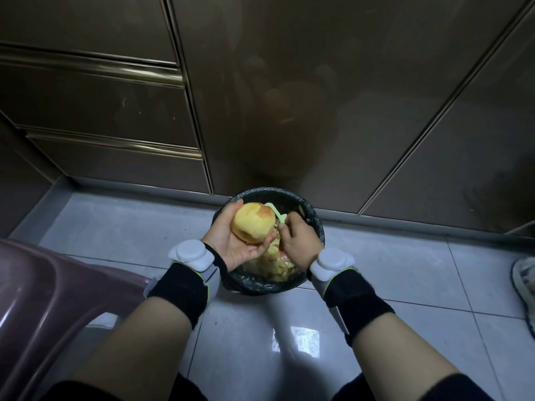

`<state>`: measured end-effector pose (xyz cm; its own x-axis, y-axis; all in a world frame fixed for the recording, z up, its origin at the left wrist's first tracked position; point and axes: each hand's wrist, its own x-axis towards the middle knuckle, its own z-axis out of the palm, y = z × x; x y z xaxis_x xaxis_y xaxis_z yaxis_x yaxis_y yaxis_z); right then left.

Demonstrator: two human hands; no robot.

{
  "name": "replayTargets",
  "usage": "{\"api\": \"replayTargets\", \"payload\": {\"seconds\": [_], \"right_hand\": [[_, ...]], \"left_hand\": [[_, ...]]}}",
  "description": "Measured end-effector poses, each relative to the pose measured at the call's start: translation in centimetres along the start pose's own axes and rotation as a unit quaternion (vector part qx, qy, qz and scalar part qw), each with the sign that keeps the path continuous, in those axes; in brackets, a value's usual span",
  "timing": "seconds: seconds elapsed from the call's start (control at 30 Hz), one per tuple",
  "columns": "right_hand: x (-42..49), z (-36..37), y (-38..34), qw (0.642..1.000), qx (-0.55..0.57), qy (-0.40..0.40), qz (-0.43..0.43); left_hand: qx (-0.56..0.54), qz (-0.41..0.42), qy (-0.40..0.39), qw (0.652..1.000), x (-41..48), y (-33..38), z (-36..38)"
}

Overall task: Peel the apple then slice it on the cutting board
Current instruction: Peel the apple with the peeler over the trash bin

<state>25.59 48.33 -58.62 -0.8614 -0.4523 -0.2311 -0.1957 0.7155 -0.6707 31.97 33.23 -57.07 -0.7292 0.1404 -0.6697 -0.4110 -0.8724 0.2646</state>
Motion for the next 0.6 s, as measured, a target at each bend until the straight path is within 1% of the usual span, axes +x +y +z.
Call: {"api": "replayTargets", "payload": {"seconds": [0.17,0.3,0.37,0.47,0.53,0.6], "right_hand": [[0.1,-0.5,0.4,1.0,-0.022,0.016,-0.004],[0.3,-0.4,0.4,1.0,-0.003,0.022,-0.009],[0.3,-0.2,0.4,1.0,0.019,0.018,-0.008],[0.1,0.1,0.1,0.997,0.076,0.021,-0.002],[0.3,0.3,0.2,0.997,0.074,0.018,0.007],[0.5,0.4,0.9,0.999,0.039,0.011,0.015]], "left_hand": [[-0.025,0.021,0.06,0.998,0.8,0.2,-1.0],[-0.027,0.036,0.081,0.996,1.1,0.1,-1.1],[-0.027,0.036,0.08,0.996,1.2,0.0,-1.1],[-0.019,0.008,0.05,0.999,1.2,0.0,-1.0],[-0.009,-0.003,0.042,0.999,1.1,-0.1,-0.9],[-0.005,-0.005,0.043,0.999,1.0,-0.1,-0.7]]}}
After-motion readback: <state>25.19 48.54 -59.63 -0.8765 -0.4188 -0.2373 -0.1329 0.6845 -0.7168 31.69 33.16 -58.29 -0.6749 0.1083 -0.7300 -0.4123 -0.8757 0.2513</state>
